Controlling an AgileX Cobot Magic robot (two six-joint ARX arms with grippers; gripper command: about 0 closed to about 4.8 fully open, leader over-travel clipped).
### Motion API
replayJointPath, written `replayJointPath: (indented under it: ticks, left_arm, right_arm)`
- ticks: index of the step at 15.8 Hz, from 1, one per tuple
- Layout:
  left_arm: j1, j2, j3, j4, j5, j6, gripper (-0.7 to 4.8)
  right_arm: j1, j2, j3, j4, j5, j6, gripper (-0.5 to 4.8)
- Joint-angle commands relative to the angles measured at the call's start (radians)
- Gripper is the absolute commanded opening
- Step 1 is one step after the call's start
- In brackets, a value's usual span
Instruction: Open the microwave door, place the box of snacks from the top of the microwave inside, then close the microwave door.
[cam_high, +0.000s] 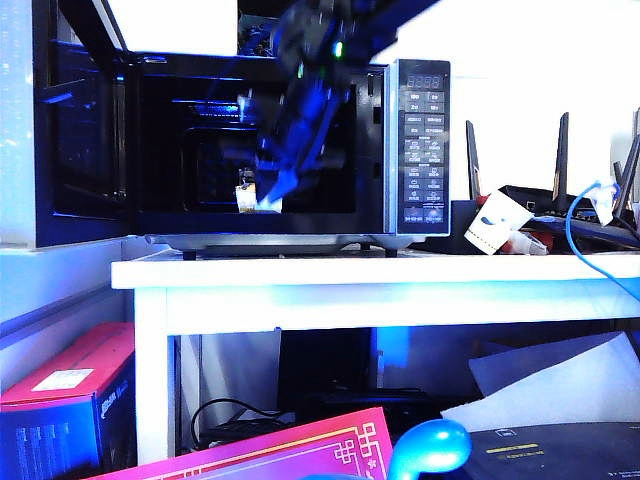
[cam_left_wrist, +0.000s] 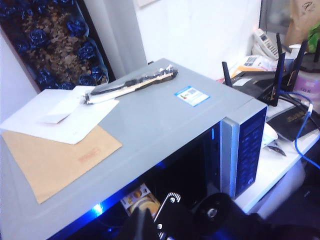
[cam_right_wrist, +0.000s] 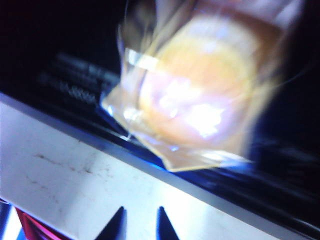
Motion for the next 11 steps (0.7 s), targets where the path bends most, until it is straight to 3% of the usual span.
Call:
replayJointPath:
  ticks: [1,11]
  left_arm:
    - [-0.001,-0.007,0.003,-0.021,0.0,-0.004,-0.07]
    - [-0.001,-0.045,0.004,-0.072,0.0,-0.034,-0.06]
  right_arm:
    - [0.001,0.015,0.005,0.093,-0.007,0.005,0.84]
    - [-0.019,0.098,0.0,0.428,0.041,0.004,0.71]
